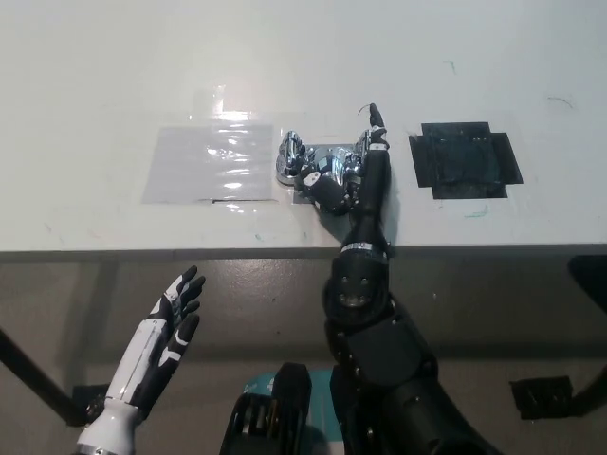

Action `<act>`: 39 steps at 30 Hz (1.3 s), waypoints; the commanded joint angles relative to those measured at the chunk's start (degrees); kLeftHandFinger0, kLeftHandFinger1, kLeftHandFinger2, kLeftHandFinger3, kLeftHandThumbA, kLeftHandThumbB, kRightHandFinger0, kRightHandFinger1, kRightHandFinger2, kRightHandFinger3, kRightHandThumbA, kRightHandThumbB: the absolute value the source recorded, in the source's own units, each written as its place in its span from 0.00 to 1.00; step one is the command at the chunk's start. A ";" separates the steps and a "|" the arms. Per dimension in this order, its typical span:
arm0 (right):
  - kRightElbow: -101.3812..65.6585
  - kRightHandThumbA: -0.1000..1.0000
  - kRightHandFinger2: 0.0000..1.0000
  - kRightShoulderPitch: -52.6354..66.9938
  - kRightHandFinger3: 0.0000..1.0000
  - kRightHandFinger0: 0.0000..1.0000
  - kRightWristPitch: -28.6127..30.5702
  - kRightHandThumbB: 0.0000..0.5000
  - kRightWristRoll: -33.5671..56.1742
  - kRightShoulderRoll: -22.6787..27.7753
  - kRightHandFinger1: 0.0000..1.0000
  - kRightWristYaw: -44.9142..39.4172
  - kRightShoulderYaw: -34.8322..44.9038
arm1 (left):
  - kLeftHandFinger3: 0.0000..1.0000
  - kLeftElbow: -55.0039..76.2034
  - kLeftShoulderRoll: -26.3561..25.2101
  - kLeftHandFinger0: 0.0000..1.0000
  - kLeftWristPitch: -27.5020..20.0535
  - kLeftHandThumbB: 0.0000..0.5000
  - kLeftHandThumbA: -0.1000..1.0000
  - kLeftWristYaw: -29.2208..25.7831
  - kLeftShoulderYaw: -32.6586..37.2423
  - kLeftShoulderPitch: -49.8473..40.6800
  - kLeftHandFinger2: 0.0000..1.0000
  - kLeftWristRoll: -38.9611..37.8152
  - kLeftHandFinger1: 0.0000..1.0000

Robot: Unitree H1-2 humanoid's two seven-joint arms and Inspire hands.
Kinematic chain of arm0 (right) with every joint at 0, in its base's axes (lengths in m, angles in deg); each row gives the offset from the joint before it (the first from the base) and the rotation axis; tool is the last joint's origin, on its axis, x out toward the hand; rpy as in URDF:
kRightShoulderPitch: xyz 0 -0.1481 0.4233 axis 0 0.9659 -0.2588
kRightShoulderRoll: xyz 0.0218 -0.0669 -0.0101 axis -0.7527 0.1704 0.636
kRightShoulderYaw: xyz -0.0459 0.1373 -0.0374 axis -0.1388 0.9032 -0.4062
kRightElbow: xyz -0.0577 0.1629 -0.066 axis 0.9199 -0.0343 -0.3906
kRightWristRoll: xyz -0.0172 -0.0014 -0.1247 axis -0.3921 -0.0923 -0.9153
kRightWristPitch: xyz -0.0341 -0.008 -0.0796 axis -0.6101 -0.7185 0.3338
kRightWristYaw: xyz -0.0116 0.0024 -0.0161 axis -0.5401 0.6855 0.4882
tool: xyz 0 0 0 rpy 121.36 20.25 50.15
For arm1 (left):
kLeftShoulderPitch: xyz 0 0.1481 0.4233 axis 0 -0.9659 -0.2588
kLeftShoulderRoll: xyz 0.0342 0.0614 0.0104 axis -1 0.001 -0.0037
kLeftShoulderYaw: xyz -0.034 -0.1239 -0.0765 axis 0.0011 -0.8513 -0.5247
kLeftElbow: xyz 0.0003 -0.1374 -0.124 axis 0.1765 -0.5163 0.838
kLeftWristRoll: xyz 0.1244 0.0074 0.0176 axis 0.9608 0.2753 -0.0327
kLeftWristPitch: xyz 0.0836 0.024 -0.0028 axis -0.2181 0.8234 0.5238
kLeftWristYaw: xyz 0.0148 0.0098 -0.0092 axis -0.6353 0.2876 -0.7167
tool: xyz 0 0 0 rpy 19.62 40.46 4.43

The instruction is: The faucet is at the center of the desk and the robot turn off the faucet by turning the right faucet handle using the right hand

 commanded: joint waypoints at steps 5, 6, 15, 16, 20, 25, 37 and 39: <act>-6.95 1.00 1.00 -1.31 1.00 1.00 3.94 0.46 -2.70 0.00 1.00 2.65 -1.53 | 1.00 2.27 -1.45 1.00 -0.26 0.56 0.93 0.96 -0.42 0.95 1.00 -0.41 1.00; -9.21 1.00 1.00 -0.45 1.00 1.00 4.58 0.45 -2.59 1.03 1.00 2.16 -1.31 | 1.00 2.26 -1.48 1.00 -0.14 0.56 0.92 1.04 -0.44 0.89 1.00 -0.59 1.00; -33.57 1.00 1.00 4.94 1.00 1.00 5.04 0.55 -8.70 9.82 1.00 4.01 1.66 | 1.00 1.70 -1.59 1.00 -0.95 0.53 0.91 0.96 -0.28 0.76 1.00 -0.47 1.00; -35.67 1.00 1.00 5.37 1.00 1.00 5.44 0.55 -8.72 10.11 1.00 3.83 1.87 | 1.00 1.70 -1.60 1.00 -0.93 0.53 0.91 0.99 -0.28 0.78 1.00 -0.52 1.00; -54.53 1.00 1.00 9.30 1.00 1.00 3.92 0.87 -8.84 11.11 1.00 0.43 3.25 | 1.00 1.65 -1.59 1.00 -0.84 0.53 0.91 1.06 -0.30 0.69 1.00 -0.75 1.00; -71.09 1.00 1.00 13.71 1.00 1.00 3.56 0.77 -10.55 13.18 1.00 -5.30 1.21 | 1.00 1.65 -1.28 1.00 -0.58 0.54 0.91 1.06 -0.14 0.71 1.00 -0.91 1.00; -78.22 1.00 1.00 36.72 1.00 1.00 11.42 0.54 -8.53 22.88 1.00 -15.17 -7.51 | 1.00 2.14 -1.89 1.00 -0.50 0.55 0.93 1.45 -0.30 1.33 1.00 -1.20 1.00; -73.04 1.00 1.00 41.01 1.00 1.00 13.40 0.54 -6.32 24.58 1.00 -14.93 -8.87 | 1.00 1.60 -1.94 1.00 -1.59 0.52 0.94 1.61 -0.44 1.53 1.00 -1.86 1.00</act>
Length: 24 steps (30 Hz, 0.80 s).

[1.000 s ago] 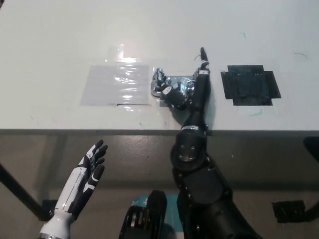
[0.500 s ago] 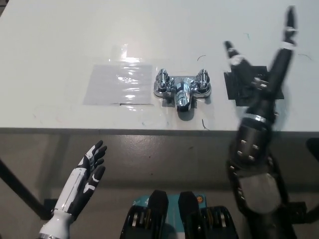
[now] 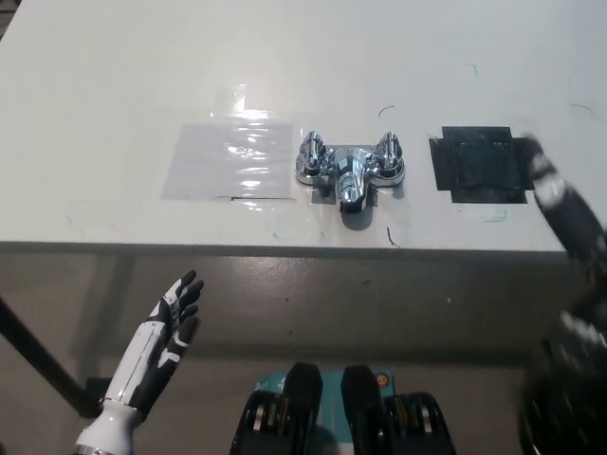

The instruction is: The faucet is at the center of the desk and the robot turn off the faucet by turning the right faucet handle using the right hand

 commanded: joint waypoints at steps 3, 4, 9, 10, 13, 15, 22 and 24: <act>-1.90 1.00 1.00 11.72 1.00 1.00 11.53 0.45 -1.70 6.81 1.00 -9.50 -6.09 | 1.00 1.95 -1.62 1.00 -3.00 0.54 0.99 1.67 -0.75 1.47 1.00 -2.45 1.00; 1.40 1.00 1.00 12.75 1.00 1.00 12.57 0.57 -1.16 7.19 1.00 -9.35 -6.26 | 1.00 1.93 -1.55 1.00 -2.88 0.58 1.00 1.69 -0.89 1.30 1.00 -2.92 1.00; 12.21 1.00 1.00 15.15 1.00 1.00 13.48 0.51 1.11 6.83 1.00 -9.89 -5.64 | 1.00 1.57 -1.07 1.00 -2.56 0.70 1.00 1.47 -1.56 1.26 1.00 -4.78 1.00; 14.24 1.00 1.00 15.21 1.00 1.00 14.06 0.43 3.26 6.42 1.00 -10.85 -5.68 | 1.00 1.46 -1.02 1.00 -2.78 0.70 1.00 1.46 -1.60 1.24 1.00 -4.80 1.00; 17.56 1.00 1.00 15.29 1.00 1.00 14.90 0.46 8.55 5.65 1.00 -13.82 -6.15 | 1.00 1.29 -0.64 1.00 -3.19 0.67 1.00 1.42 -1.88 1.08 1.00 -5.59 1.00; 20.00 1.00 1.00 15.09 1.00 1.00 15.74 0.49 9.95 5.24 1.00 -14.81 -6.09 | 1.00 0.85 -0.51 1.00 -3.97 0.60 1.00 1.55 -2.07 1.05 1.00 -6.28 1.00; 25.18 1.00 1.00 14.13 1.00 1.00 15.89 0.46 14.10 4.11 1.00 -18.59 -5.22 | 1.00 0.59 -0.76 1.00 -3.96 0.57 1.00 1.55 -2.74 1.28 1.00 -6.90 1.00; 25.77 1.00 1.00 14.18 1.00 1.00 15.79 0.49 14.82 3.92 1.00 -19.59 -4.93 | 1.00 0.32 -0.73 1.00 -4.37 0.55 1.00 1.75 -2.80 1.34 1.00 -7.02 1.00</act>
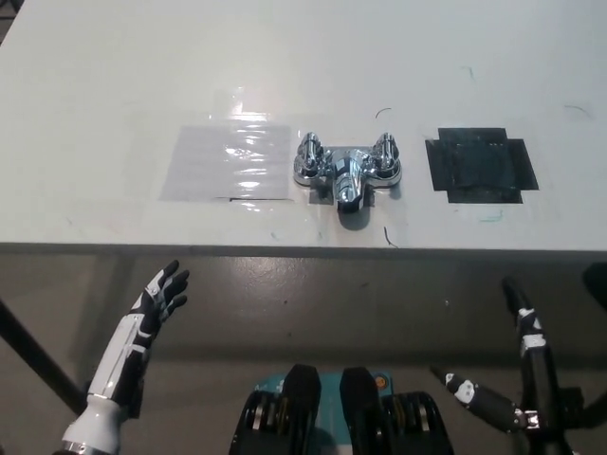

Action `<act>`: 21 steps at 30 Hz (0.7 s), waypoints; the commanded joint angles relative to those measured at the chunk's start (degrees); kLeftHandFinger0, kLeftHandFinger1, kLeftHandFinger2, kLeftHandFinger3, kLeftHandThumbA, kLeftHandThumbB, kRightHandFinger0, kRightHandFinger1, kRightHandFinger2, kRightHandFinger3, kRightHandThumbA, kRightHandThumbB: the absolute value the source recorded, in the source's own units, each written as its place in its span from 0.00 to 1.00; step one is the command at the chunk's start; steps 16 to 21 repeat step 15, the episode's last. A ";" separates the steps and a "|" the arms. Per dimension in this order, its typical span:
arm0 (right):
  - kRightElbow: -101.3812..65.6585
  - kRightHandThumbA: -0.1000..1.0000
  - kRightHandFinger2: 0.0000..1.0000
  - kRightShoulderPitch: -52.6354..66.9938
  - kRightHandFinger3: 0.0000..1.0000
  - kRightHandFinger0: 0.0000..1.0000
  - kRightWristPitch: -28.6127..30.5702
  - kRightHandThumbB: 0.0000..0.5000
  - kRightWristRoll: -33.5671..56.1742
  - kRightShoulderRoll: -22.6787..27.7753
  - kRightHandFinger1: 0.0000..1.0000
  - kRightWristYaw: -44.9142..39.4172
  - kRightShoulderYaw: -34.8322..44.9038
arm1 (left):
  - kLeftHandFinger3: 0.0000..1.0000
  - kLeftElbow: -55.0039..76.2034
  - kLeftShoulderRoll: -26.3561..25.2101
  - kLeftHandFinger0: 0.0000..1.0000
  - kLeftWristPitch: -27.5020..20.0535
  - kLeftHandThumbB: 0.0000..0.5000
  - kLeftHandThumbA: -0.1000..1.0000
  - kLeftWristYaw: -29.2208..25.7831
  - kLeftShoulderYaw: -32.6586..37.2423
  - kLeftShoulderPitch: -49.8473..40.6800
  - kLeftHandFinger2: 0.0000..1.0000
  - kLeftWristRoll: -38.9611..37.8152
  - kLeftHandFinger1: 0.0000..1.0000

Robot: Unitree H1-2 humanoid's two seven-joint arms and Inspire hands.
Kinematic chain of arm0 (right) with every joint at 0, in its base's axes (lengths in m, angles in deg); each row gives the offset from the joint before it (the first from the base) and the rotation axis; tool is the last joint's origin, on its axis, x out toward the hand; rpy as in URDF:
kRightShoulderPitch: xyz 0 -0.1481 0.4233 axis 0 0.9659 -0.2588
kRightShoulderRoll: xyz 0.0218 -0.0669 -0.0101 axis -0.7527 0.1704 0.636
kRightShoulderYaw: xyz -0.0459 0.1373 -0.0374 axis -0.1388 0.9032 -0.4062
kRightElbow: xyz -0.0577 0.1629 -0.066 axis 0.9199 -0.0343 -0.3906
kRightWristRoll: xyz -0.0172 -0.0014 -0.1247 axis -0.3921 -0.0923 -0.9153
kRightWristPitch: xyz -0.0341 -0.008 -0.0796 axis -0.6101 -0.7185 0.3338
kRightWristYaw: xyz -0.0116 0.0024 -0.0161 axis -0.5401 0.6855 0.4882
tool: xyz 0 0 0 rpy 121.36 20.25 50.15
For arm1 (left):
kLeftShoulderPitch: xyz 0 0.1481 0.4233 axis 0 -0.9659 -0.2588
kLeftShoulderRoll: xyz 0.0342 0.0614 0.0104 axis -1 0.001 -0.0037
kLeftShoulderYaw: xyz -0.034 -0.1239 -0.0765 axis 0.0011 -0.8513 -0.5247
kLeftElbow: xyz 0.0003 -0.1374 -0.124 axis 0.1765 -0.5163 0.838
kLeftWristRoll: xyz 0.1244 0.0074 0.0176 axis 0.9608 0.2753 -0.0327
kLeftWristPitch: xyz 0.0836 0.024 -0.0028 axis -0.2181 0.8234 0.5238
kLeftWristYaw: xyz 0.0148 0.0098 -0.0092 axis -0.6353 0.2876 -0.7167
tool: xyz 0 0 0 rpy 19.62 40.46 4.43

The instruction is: The faucet is at the center of the desk and the robot turn off the faucet by turning the right faucet handle using the right hand

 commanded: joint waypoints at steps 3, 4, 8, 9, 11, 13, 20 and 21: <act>1.57 1.00 1.00 -1.49 1.00 1.00 3.14 0.50 4.78 -0.93 1.00 -5.12 1.21 | 1.00 -0.42 -0.32 1.00 -3.78 0.53 1.00 0.82 -0.73 1.30 1.00 -1.32 1.00; 1.75 1.00 1.00 -1.50 1.00 1.00 2.98 0.50 4.84 -1.01 1.00 -5.47 1.30 | 1.00 -0.53 -0.34 1.00 -3.90 0.52 1.00 0.94 -0.75 1.29 1.00 -1.44 1.00; 1.92 1.00 1.00 -1.57 1.00 1.00 1.85 0.52 5.30 -1.64 1.00 -6.63 1.93 | 1.00 -0.27 -0.30 1.00 -2.99 0.52 0.99 0.85 -0.88 1.22 1.00 -1.45 1.00; 1.82 1.00 1.00 -1.56 1.00 1.00 1.51 0.52 5.41 -1.77 1.00 -7.02 2.15 | 1.00 -0.34 -0.30 1.00 -2.99 0.52 0.99 0.74 -0.90 1.26 1.00 -1.17 1.00; 2.07 1.00 1.00 -1.59 1.00 1.00 1.80 0.49 5.56 -1.85 1.00 -7.57 2.35 | 1.00 -0.87 -0.31 1.00 -3.44 0.53 1.00 0.69 -0.96 1.26 1.00 -0.93 1.00; 2.18 1.00 1.00 -1.58 1.00 1.00 1.94 0.49 5.57 -1.95 1.00 -7.95 2.58 | 1.00 -1.06 -0.23 1.00 -3.56 0.54 1.00 0.66 -1.04 1.17 1.00 -0.98 1.00; 2.18 1.00 1.00 -1.59 1.00 1.00 1.86 0.49 5.79 -1.97 1.00 -8.29 2.68 | 1.00 -1.20 -0.20 1.00 -3.50 0.55 1.00 0.60 -1.07 1.15 1.00 -0.92 1.00; 2.18 1.00 1.00 -1.59 1.00 1.00 1.86 0.49 5.79 -1.97 1.00 -8.29 2.68 | 1.00 -1.20 -0.20 1.00 -3.50 0.55 1.00 0.60 -1.07 1.15 1.00 -0.92 1.00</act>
